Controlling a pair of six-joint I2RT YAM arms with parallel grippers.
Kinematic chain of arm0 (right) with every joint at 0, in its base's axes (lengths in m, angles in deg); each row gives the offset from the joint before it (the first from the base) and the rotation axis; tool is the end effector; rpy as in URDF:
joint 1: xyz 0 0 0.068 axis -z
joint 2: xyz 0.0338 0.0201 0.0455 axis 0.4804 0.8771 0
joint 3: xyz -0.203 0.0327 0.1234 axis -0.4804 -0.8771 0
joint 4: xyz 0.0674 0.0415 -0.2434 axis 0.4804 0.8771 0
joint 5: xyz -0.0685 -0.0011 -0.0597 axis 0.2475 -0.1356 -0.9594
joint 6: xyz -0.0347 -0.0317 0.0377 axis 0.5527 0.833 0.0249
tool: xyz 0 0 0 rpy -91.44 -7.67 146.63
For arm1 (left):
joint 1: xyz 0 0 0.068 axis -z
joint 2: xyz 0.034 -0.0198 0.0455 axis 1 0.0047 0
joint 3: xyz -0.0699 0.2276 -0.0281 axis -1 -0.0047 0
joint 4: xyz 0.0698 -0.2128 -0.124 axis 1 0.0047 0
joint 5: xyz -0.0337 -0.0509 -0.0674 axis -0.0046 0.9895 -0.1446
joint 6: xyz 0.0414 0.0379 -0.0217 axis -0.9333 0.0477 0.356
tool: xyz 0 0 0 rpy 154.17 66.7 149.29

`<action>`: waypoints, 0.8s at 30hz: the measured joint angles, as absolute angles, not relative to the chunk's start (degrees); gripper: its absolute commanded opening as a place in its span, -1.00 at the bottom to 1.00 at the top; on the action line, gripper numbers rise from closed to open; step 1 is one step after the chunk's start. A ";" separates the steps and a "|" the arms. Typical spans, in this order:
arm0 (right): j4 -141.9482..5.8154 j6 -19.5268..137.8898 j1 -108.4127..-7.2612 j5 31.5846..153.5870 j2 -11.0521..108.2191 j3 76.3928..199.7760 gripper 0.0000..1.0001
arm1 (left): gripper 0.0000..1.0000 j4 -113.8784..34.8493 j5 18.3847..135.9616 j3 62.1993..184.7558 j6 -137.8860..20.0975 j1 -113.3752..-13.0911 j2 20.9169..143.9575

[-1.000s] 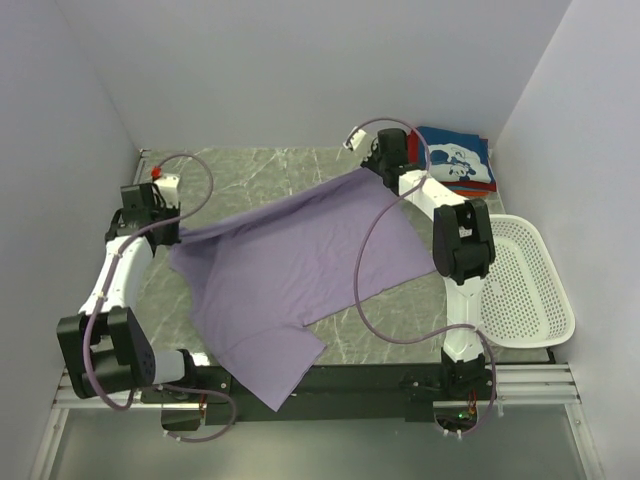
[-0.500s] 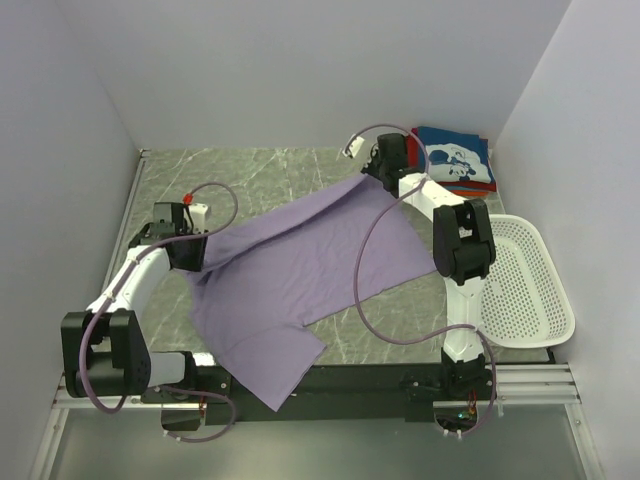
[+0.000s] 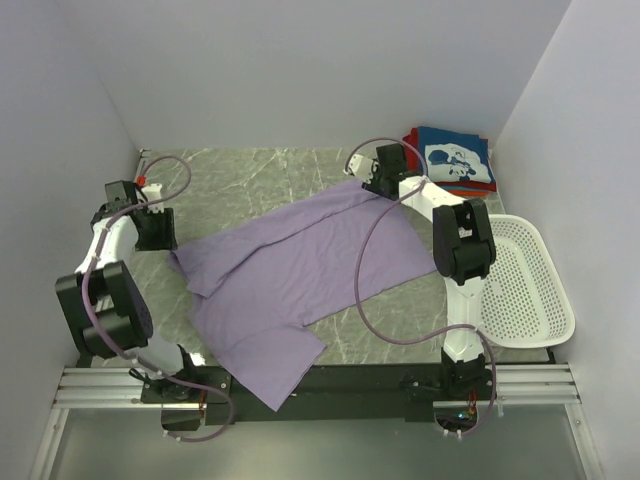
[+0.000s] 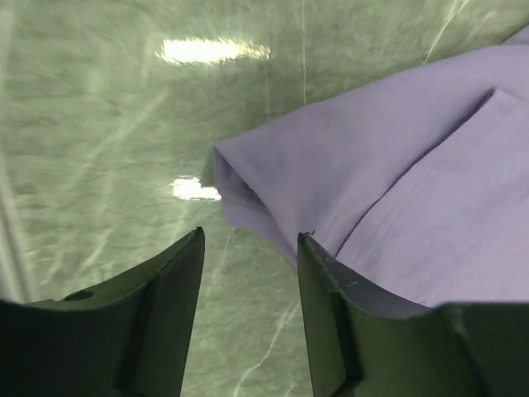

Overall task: Fold and stack the t-shirts
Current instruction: Fold the tshirt

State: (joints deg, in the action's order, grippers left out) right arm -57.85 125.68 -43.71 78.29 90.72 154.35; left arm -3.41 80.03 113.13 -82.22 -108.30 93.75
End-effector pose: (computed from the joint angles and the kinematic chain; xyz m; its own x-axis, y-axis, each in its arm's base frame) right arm 0.4544 0.1164 0.1533 -0.1767 -0.9350 -0.3074 -0.6472 0.3457 -0.6795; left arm 0.2965 0.0905 0.1957 -0.8391 -0.0711 -0.5393 -0.0483 0.9972 -0.0563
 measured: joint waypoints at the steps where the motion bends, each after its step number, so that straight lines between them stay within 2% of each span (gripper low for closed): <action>1: -56.06 125.68 -43.65 78.35 90.72 154.83 0.04 | 0.02 -3.28 80.66 113.37 -82.22 -108.82 95.19; 6: -46.77 124.52 -43.21 79.69 90.09 158.81 0.05 | 0.01 -2.01 83.94 113.37 -81.78 -109.31 98.58; 9: -41.26 122.57 -43.02 81.61 89.52 161.80 -0.01 | -0.03 -2.34 84.86 113.46 -81.46 -109.26 99.23; 12: -35.06 119.34 -42.97 83.43 90.02 166.92 -0.07 | -0.25 -2.73 85.10 114.20 -80.60 -109.26 101.62; 13: -32.43 117.98 -42.97 84.21 90.74 169.84 -0.08 | -0.46 -3.11 85.03 114.49 -80.30 -109.26 102.84; 15: -28.98 115.05 -42.97 85.50 92.97 175.94 -0.11 | -0.66 -3.39 84.81 115.47 -79.77 -109.26 105.59; 16: -27.47 113.83 -42.97 86.11 94.13 178.87 -0.13 | -0.87 -3.59 84.42 116.15 -79.58 -109.26 107.21; 17: -26.42 112.45 -42.97 86.57 95.29 181.28 -0.15 | -0.95 -3.57 84.11 116.91 -79.34 -109.26 108.59; 24: -20.19 105.98 -42.97 88.23 99.90 182.30 -0.23 | -0.99 -2.04 82.08 129.55 -78.99 -109.15 119.34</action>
